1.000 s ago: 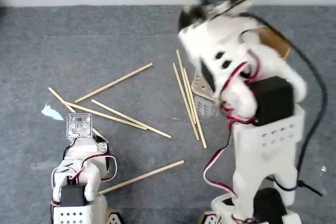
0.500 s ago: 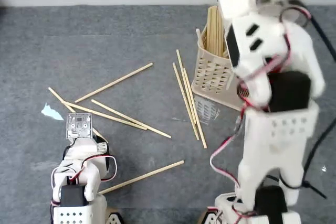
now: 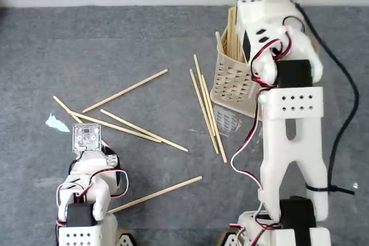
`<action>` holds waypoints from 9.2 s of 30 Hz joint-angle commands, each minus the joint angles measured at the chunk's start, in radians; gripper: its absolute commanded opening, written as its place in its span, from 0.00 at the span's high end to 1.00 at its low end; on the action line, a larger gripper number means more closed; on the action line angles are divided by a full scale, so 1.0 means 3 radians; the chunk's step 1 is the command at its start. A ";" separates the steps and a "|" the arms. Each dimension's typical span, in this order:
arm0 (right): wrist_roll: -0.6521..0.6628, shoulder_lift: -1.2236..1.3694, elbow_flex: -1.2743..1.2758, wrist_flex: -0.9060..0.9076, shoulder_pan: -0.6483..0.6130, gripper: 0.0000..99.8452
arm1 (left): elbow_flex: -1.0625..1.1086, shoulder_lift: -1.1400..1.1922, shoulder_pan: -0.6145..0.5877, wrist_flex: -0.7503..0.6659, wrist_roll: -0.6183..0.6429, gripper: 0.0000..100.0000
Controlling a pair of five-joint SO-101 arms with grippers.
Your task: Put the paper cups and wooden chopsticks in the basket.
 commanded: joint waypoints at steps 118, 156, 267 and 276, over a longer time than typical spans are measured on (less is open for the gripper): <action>-0.0936 -0.5403 0.5682 0.1286 -0.0412 0.99 | -0.6273 0.8163 -0.1018 0.0655 0.0839 0.89; -0.0941 -0.5403 0.5682 0.1281 -0.0412 0.99 | -0.9797 0.7186 0.0501 0.2030 0.1488 0.99; -0.0946 -0.5403 0.5687 0.1276 -0.0407 0.99 | -0.6355 0.8270 -0.1396 0.0445 0.0302 0.95; -0.0946 -0.5403 0.5687 0.1276 -0.0407 0.99 | -0.6380 0.8183 -0.1314 0.0471 0.0322 0.99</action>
